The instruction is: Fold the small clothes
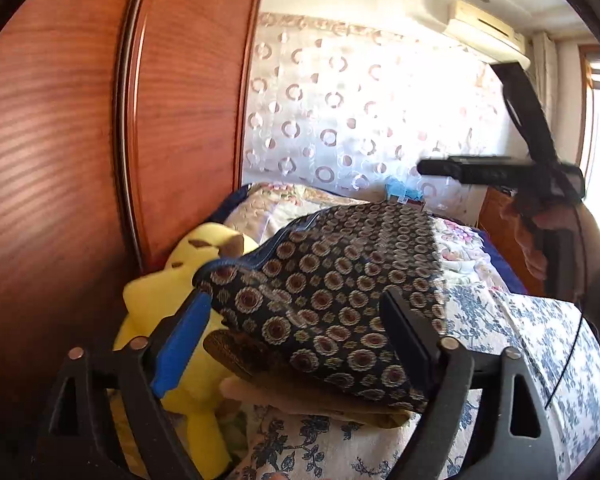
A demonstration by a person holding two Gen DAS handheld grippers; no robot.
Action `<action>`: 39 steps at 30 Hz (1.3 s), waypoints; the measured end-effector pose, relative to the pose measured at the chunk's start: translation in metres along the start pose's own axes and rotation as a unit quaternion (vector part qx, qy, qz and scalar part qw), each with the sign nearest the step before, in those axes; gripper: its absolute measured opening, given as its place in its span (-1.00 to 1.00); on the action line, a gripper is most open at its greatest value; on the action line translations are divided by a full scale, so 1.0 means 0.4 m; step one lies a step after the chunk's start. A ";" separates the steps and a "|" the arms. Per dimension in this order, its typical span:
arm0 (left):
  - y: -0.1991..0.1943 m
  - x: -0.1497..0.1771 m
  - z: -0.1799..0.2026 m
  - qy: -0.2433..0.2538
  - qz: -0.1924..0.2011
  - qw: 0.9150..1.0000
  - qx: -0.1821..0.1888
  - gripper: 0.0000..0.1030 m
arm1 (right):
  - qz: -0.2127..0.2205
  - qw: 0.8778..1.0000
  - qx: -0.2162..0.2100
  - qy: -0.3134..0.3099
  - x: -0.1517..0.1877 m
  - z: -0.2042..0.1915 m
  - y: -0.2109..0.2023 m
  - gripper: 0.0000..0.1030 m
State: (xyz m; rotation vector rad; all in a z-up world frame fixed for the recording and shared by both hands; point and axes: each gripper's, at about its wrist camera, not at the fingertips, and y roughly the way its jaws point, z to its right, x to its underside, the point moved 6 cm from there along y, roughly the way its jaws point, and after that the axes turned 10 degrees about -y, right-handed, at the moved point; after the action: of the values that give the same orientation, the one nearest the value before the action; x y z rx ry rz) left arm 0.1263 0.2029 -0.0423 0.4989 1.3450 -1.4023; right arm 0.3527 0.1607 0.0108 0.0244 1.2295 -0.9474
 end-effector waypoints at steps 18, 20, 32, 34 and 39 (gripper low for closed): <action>-0.080 0.057 0.257 0.075 -0.029 0.992 0.100 0.74 | 0.009 0.991 0.062 0.120 0.314 -0.064 -0.460 0.62; -0.089 0.063 0.285 0.086 -0.026 0.991 0.103 0.74 | 0.009 0.988 0.079 0.131 0.343 -0.063 -0.507 0.62; -0.195 0.069 0.424 0.110 -0.009 0.985 0.133 0.74 | 0.042 0.961 0.192 0.194 0.412 -0.070 -0.839 0.85; -0.211 0.069 0.438 0.111 -0.009 0.985 0.135 0.74 | 0.043 0.955 0.211 0.204 0.424 -0.077 -0.887 0.85; -0.237 0.070 0.463 0.112 -0.009 0.983 0.143 0.74 | 0.046 0.949 0.230 0.209 0.436 -0.109 -0.956 0.85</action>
State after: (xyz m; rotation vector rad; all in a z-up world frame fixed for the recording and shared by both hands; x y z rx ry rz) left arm 0.1010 0.0059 0.0261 0.8579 1.3311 -1.6014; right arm 0.0839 -0.1649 0.0297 0.6761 1.3492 -1.1659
